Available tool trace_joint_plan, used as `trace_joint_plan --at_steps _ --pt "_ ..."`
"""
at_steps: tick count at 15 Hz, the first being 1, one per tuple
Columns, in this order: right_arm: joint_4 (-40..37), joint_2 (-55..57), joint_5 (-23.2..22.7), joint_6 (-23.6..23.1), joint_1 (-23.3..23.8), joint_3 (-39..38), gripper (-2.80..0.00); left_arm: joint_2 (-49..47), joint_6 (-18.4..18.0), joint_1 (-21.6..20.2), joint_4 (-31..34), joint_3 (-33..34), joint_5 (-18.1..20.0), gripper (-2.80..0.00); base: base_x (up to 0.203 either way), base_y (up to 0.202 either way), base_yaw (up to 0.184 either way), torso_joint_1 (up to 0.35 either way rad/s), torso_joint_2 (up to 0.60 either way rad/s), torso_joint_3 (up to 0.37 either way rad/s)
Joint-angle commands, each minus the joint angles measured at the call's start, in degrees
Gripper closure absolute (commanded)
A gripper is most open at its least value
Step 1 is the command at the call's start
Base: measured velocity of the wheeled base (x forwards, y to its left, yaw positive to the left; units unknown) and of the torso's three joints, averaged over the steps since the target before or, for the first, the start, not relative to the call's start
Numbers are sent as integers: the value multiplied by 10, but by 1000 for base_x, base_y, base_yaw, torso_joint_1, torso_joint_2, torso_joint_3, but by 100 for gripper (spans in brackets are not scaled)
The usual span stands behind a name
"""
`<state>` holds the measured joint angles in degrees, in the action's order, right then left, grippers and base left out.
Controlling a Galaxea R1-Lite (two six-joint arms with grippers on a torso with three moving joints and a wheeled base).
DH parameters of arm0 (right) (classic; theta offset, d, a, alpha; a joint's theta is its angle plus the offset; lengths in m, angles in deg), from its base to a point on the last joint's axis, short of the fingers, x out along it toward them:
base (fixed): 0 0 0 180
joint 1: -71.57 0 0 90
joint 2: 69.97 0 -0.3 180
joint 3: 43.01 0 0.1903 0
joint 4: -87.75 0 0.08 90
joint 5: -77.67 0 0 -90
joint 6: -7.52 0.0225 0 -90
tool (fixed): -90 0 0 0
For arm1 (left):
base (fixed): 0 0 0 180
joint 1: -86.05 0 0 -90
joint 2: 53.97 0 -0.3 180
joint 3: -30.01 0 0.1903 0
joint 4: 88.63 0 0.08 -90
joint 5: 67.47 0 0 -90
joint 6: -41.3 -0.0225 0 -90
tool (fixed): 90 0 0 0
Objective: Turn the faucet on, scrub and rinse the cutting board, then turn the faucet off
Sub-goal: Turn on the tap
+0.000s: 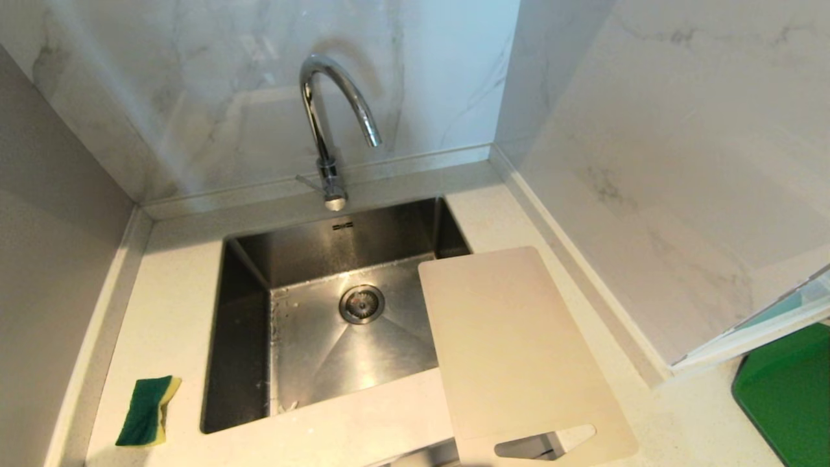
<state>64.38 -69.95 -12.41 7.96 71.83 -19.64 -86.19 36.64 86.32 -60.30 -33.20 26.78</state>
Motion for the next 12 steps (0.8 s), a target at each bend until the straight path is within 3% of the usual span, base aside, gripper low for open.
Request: trace_joint_plan --at_steps 1,6,12 --pt "0 -1 0 0 0 0 0 -92 -35 1 0 -48 1 0 0 0 0 0 0 0" --pt "0 0 0 0 0 0 0 -129 -53 24 1 -87 24 0 0 0 0 0 0 0" --pt "0 -1 0 0 0 0 0 -334 -64 70 5 -231 14 0 0 0 0 0 0 0"
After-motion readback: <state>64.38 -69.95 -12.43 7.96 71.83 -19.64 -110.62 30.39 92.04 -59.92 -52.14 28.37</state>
